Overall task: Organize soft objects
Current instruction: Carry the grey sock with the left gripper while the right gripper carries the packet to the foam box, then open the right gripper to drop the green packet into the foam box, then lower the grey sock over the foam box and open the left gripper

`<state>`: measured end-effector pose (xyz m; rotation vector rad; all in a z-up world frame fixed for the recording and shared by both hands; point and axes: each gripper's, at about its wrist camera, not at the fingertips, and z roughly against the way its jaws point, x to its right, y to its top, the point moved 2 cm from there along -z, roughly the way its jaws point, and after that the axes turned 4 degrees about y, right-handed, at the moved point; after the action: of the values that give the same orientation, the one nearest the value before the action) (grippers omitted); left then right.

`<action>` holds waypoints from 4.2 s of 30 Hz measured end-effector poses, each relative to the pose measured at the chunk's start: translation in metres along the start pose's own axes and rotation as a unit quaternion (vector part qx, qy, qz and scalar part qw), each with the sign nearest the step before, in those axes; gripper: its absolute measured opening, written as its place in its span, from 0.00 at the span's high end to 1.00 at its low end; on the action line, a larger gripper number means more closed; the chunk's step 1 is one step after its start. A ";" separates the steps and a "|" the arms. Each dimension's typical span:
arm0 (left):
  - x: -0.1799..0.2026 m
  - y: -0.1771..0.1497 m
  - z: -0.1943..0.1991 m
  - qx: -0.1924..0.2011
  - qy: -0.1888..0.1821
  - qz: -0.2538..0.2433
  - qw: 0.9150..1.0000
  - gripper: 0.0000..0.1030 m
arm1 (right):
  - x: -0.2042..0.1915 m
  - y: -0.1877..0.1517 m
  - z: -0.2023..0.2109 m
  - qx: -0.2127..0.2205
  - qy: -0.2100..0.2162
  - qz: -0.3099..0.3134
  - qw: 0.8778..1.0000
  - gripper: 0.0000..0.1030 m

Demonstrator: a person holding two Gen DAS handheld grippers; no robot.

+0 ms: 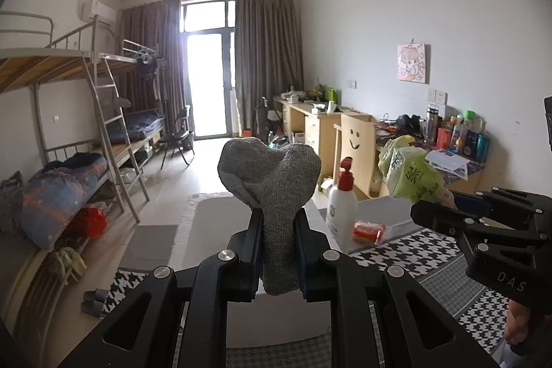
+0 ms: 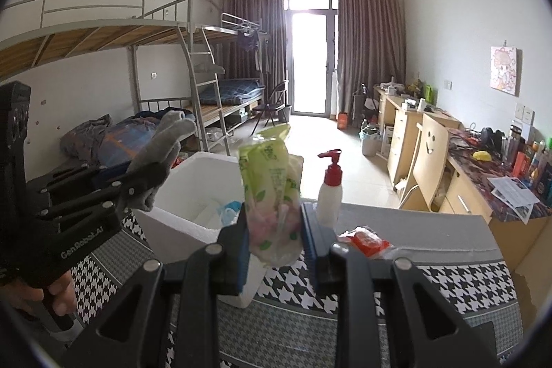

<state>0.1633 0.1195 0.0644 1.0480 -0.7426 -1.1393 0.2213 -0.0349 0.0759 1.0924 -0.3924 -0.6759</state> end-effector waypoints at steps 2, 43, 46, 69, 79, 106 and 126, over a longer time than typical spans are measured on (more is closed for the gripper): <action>-0.003 0.001 -0.001 0.001 0.007 0.001 1.000 0.82 | 0.000 0.000 -0.003 -0.002 0.003 0.003 1.000 0.70; -0.057 -0.001 -0.014 -0.012 0.074 0.034 0.997 0.82 | -0.026 0.025 -0.081 -0.045 0.061 0.027 0.997 0.70; -0.060 -0.002 -0.013 -0.011 0.076 0.036 0.996 0.82 | -0.025 0.025 -0.085 -0.050 0.065 0.026 0.996 0.70; -0.066 -0.006 -0.018 -0.016 0.074 0.039 0.996 0.82 | -0.029 0.025 -0.114 -0.084 0.069 0.026 0.994 0.52; -0.063 -0.005 -0.019 -0.016 0.067 0.035 0.997 0.82 | -0.029 0.026 -0.107 -0.081 0.065 0.029 0.994 0.37; -0.035 0.002 -0.026 -0.020 0.021 0.018 0.999 0.82 | -0.016 0.019 -0.069 -0.040 0.030 0.024 0.998 0.09; -0.024 0.004 -0.050 -0.052 -0.003 0.018 0.998 0.82 | 0.003 0.007 -0.054 -0.038 0.024 0.010 0.999 0.09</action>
<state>0.2030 0.1565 0.0514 0.9402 -0.6967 -1.1391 0.2582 0.0012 0.0593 1.0293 -0.3329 -0.6397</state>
